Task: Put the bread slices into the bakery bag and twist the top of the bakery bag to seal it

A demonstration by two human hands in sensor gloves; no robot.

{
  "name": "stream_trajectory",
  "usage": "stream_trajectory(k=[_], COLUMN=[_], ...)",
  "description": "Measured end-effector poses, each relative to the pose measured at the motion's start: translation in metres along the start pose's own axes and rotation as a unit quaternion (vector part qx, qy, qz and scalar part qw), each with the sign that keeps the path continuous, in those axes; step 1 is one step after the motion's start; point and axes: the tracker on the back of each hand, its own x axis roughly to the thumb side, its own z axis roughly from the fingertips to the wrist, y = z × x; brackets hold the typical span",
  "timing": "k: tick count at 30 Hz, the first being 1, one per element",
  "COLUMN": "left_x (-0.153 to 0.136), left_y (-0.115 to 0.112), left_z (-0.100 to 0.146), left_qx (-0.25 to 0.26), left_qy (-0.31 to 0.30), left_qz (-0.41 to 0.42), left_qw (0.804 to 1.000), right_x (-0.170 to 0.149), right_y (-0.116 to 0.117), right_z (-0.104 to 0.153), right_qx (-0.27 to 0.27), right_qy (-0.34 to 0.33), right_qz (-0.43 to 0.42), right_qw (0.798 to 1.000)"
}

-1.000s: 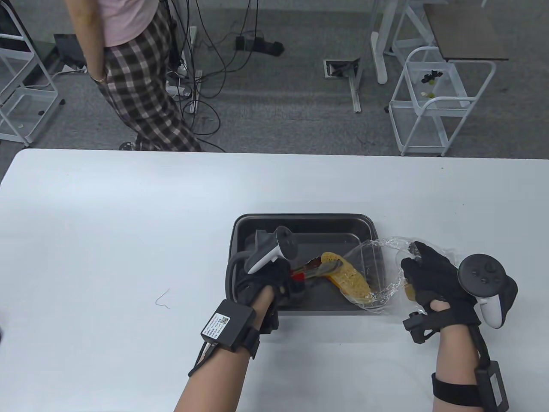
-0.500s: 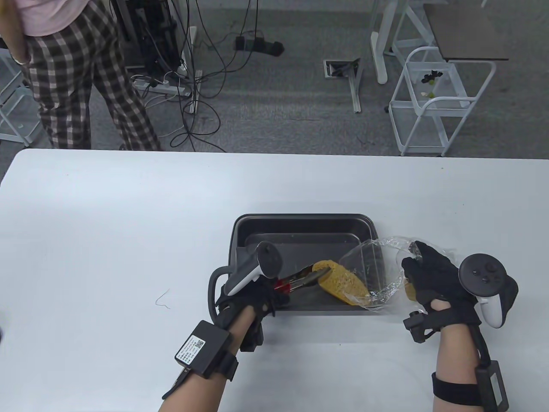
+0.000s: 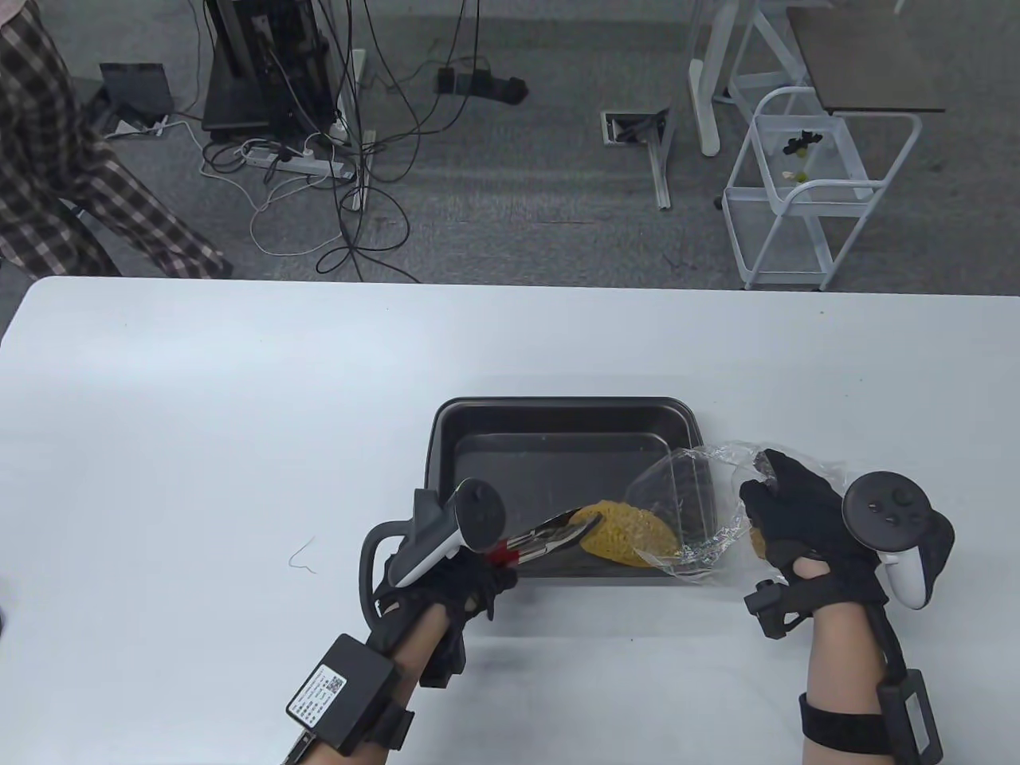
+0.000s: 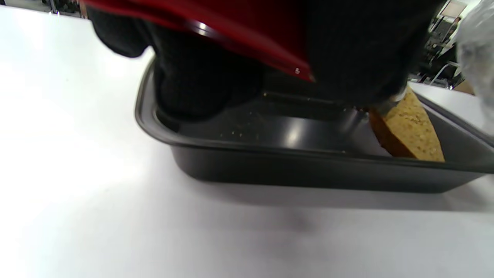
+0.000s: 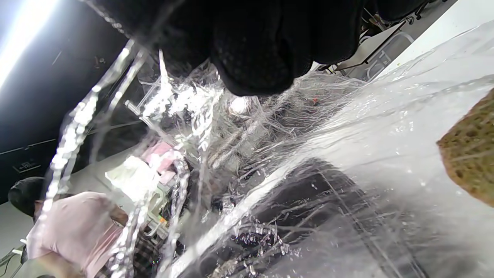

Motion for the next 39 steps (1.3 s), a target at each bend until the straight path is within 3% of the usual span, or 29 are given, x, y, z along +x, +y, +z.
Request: stream_trajectory(k=[3,8,24,32,39], left_x=[-0.004,-0.015,-0.052,-0.052,-0.029], left_y=[0.007,0.013,0.028,0.041,0.04], left_z=[0.011,0.022,0.055,0.074,0.075], left_qx=[0.041,0.064,0.164,0.175,0.162], left_qy=[0.004,0.023,0.035,0.008,-0.021], left_qz=[-0.012,-0.024,0.055,0.094,0.11], left_qw=[0.999,0.997,0.984,0.98,0.98], right_x=[0.001,0.002,0.004,0.014,0.02], right_y=[0.002,0.004,0.008,0.014,0.016], right_z=[-0.001,0.0,0.001,0.003,0.005], right_qx=[-0.001,-0.007,-0.039,-0.061,-0.068], right_qy=[0.0,-0.002,0.0,-0.012,-0.022], right_qz=[0.005,0.019,0.057,0.126,0.149], right_qw=[1.0,1.0,0.998,0.99,0.986])
